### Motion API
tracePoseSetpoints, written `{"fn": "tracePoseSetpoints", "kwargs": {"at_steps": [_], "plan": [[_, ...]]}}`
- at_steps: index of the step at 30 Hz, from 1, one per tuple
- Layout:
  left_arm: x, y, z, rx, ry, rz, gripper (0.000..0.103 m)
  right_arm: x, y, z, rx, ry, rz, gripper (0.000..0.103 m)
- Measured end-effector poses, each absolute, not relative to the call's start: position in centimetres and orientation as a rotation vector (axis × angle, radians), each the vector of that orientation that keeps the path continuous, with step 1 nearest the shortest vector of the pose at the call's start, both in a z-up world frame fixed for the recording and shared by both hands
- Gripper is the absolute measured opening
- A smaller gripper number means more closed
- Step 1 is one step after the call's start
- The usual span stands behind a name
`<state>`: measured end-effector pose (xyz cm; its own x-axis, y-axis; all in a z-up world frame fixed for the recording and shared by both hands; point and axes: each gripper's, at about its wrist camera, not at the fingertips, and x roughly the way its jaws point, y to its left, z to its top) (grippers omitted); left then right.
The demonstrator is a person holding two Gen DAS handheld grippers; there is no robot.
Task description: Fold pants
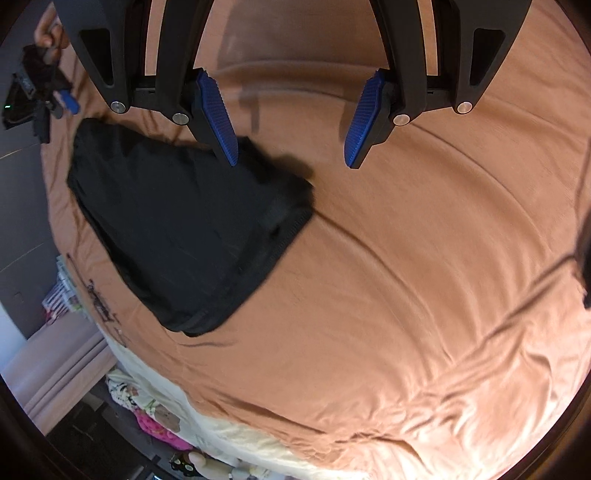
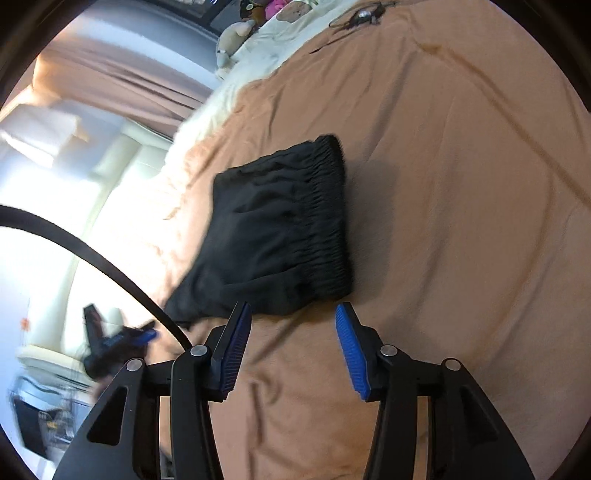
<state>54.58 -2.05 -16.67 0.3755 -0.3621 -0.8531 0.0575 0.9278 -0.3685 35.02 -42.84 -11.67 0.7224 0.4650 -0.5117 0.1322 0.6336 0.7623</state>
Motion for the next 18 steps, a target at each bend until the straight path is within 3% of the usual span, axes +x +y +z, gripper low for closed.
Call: {"fn": "tracePoseSetpoints", "kwargs": {"at_steps": [18], "plan": [[57.0,-3.6,-20.4,-0.473,1.169,-0.329,0.062,36.3,-43.9,-17.4,1.166,0.696,0.284,0.046]]}}
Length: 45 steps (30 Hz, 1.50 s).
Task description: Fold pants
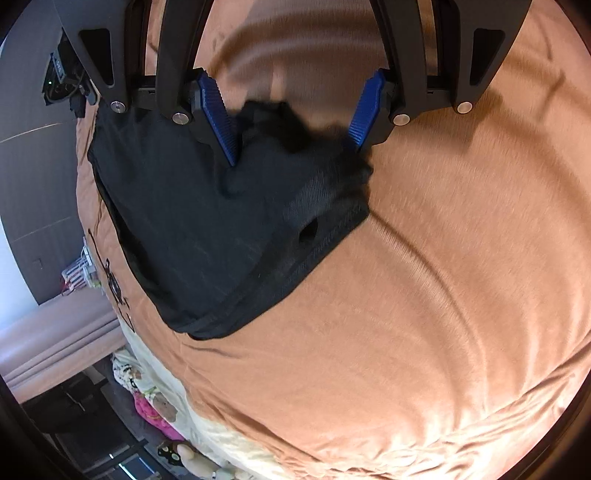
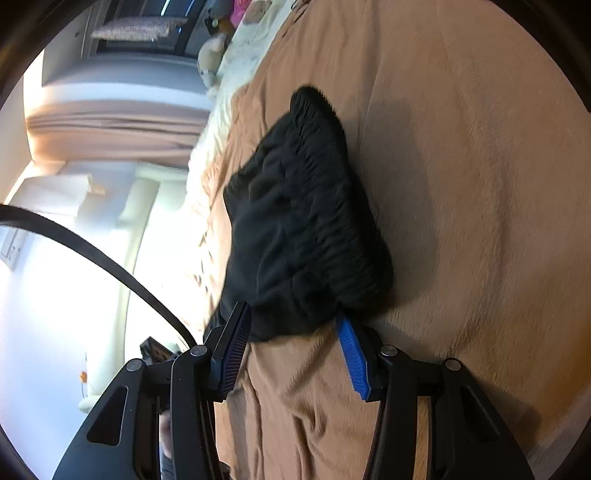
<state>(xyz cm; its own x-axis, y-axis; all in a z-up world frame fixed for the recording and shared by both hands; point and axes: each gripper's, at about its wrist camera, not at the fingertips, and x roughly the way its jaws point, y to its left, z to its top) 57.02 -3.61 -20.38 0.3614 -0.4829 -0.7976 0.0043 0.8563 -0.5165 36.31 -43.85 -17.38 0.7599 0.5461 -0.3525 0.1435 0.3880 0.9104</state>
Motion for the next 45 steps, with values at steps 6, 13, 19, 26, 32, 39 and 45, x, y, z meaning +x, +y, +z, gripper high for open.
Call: {"fn": "tracePoseSetpoints", "kwargs": {"at_steps": [6,13,19,26,32,39,45], "plan": [[57.5,-3.2,-19.9,-0.456,1.088,-0.292,0.062,35.4,-44.2,-17.0,1.151,0.631,0.277,0.046],[57.1,-2.6,-20.7,-0.461,1.083,-0.274,0.032,35.2,-42.8,-18.1,1.167,0.625,0.21,0.046],[56.2,-1.8,-18.8,-0.482,1.045,-0.287,0.01,34.7,-42.5,-16.6,1.13,0.608,0.199,0.021],[54.1,-0.8,-15.7,-0.499,1.004,-0.284,0.009,33.8,-41.5,-14.1,1.055,0.608,0.219,0.017],[50.1,1.0,-14.7,-0.503,1.015,-0.27,0.009,32.8,-40.9,-13.0,1.017,0.64,0.254,0.017],[44.9,2.9,-14.3,-0.505,1.034,-0.235,0.009,31.8,-39.9,-12.6,0.953,0.712,0.3,0.017],[41.0,4.1,-13.9,-0.518,1.029,-0.218,0.009,31.7,-39.4,-11.6,0.902,0.75,0.335,0.017]]}}
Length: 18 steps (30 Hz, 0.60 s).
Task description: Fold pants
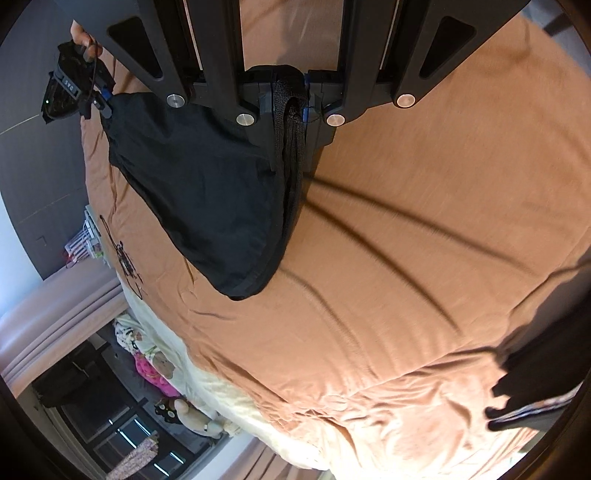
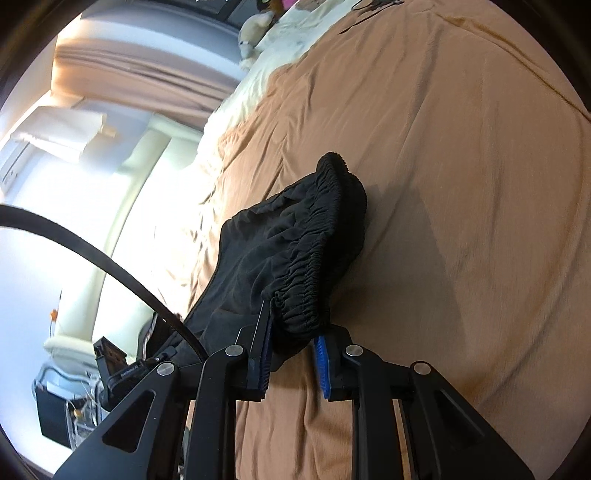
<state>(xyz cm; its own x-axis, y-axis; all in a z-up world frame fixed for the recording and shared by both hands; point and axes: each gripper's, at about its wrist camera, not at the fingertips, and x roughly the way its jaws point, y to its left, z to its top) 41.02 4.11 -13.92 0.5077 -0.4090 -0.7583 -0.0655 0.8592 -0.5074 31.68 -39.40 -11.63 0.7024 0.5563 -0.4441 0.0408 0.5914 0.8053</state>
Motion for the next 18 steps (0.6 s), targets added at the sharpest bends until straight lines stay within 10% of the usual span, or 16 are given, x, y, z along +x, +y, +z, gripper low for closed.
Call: {"fn": "tracePoseSetpoints", "kwargs": {"at_steps": [18], "plan": [[30.9,3.8,-15.7,-0.629,1.082,-0.204,0.009,33.8,-39.0,-8.3,0.698,0.827,0.392,0.017]]}}
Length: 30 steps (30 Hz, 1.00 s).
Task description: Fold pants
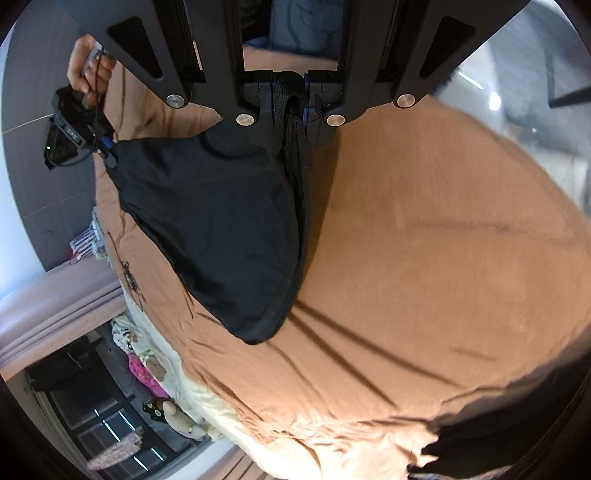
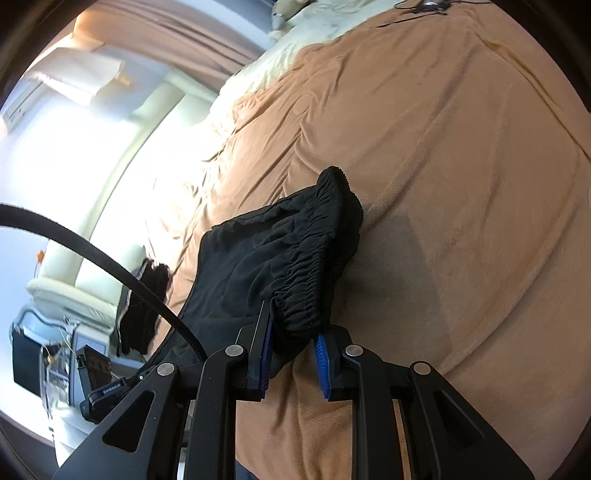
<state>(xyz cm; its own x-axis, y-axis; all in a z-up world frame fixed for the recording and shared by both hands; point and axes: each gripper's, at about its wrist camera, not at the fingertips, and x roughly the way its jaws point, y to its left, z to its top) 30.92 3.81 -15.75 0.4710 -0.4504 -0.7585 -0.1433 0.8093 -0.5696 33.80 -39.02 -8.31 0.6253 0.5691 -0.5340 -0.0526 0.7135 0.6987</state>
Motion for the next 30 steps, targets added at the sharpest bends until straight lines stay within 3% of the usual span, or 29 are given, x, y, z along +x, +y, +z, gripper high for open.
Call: {"fn": "tracePoseSetpoints", "kwargs": {"at_steps": [5,7,12,15,22,30], "plan": [[30.0,2.9,-16.6,-0.656,1.096,-0.239,0.011,34.8,-39.7,-7.7,0.649,0.842,0.381,0.017],[30.0,2.6,-17.3,-0.655,1.123,-0.249,0.017,35.0,-39.6,-7.7,0.643,0.849,0.367,0.017],[30.2,4.6,-18.2,-0.651,1.125,-0.166,0.054,34.8,-39.2,-9.4,0.602,0.921,0.226,0.035],[30.5,5.8,-18.6,-0.661,1.112,-0.174,0.055,33.4,-38.9,-9.0,0.603,0.88,0.183,0.044],[32.1,5.3,-18.9,-0.639,1.109,-0.248,0.055,29.9,-35.2,-6.8,0.511,0.754,0.151,0.044],[33.3,4.1,-19.7,-0.63,1.116,-0.3,0.055,29.8,-30.5,-5.6,0.408,0.75,0.242,0.044]]}}
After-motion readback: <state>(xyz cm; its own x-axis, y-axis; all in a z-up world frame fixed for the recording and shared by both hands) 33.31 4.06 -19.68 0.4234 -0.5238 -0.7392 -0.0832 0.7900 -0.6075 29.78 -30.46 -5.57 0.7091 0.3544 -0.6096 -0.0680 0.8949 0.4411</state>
